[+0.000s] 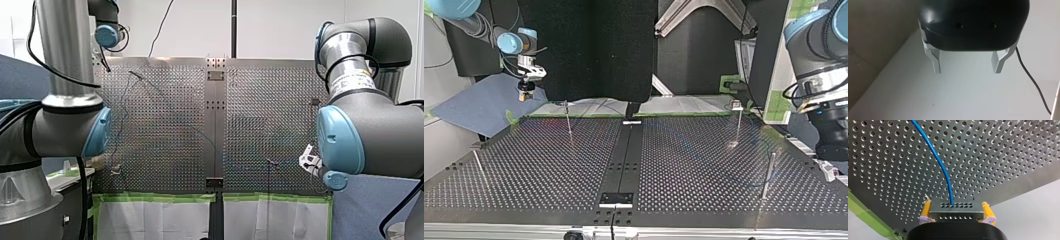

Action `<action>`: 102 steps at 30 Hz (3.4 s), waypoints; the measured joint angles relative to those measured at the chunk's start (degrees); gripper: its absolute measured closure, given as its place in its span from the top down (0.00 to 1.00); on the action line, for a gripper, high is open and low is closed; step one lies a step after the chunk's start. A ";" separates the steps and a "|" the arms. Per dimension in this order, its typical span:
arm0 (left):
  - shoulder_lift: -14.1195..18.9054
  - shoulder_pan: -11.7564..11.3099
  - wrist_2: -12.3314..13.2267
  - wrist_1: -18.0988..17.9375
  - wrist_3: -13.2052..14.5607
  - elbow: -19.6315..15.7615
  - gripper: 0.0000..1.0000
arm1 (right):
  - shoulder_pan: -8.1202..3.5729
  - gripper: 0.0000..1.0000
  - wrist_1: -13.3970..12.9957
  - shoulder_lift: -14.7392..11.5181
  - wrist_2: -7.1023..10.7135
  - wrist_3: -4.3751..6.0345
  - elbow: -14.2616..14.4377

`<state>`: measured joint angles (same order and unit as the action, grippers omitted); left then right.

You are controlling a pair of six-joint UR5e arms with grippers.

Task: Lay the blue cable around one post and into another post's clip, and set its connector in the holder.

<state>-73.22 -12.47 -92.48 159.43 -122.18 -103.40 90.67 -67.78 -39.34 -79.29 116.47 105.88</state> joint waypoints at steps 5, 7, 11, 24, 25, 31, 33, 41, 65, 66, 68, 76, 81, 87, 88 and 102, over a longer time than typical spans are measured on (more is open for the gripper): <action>-1.24 1.15 -2.41 2.57 2.53 1.94 0.98 | 0.13 0.00 0.00 0.00 0.01 0.00 0.00; -1.76 1.71 -3.52 3.64 3.64 2.21 0.98 | 0.24 0.00 0.00 0.02 0.00 0.00 0.00; -2.12 2.73 -4.83 5.50 5.49 2.32 0.98 | 0.35 0.00 0.00 0.02 0.01 0.00 0.00; -2.24 4.97 -5.24 12.61 12.60 2.33 0.98 | 0.43 0.00 -0.04 0.02 0.01 0.00 0.00; -2.29 5.05 -5.26 13.07 13.05 2.33 0.98 | 0.42 0.00 -0.03 0.02 0.01 0.00 -0.01; -3.55 5.55 -5.15 15.94 15.71 2.42 0.98 | 0.42 0.00 0.03 0.04 -0.03 0.00 0.00; -3.67 5.68 -5.12 16.99 16.15 2.57 0.98 | 0.42 0.00 0.07 0.04 -0.06 0.00 0.00; -3.73 6.03 -4.98 20.84 16.42 3.91 0.98 | 0.42 0.00 0.29 0.02 -0.22 0.00 0.00; -3.71 6.84 -5.00 33.99 16.36 5.69 0.98 | 0.50 0.00 0.37 0.03 -0.26 0.24 -0.01; -3.71 6.86 -5.01 34.54 16.36 5.69 0.98 | 0.51 0.00 0.36 0.03 -0.25 0.25 -0.01; -3.71 6.88 -5.03 35.40 16.36 5.69 0.98 | 0.51 0.00 0.36 0.03 -0.26 0.26 -0.01; -3.71 6.88 -5.05 38.98 16.36 6.15 0.98 | 0.51 0.00 0.44 0.02 -0.26 0.26 0.00; -3.72 6.81 -5.09 41.11 16.30 7.54 0.98 | 0.56 0.00 0.44 0.03 -0.26 0.26 -0.01; -4.23 6.63 -5.03 43.80 16.28 9.36 0.98 | 0.56 0.00 0.44 0.02 -0.26 0.38 0.00; -4.36 6.62 -5.01 44.25 16.27 9.48 0.98 | 0.56 0.00 0.44 0.04 -0.26 0.40 0.00; -5.68 6.51 -5.07 50.58 16.25 10.34 0.98 | 0.58 0.00 0.33 0.02 -0.25 0.61 0.00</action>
<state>-78.91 -5.95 -97.55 210.01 -105.93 -93.07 91.25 -67.45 -39.33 -79.55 117.08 105.88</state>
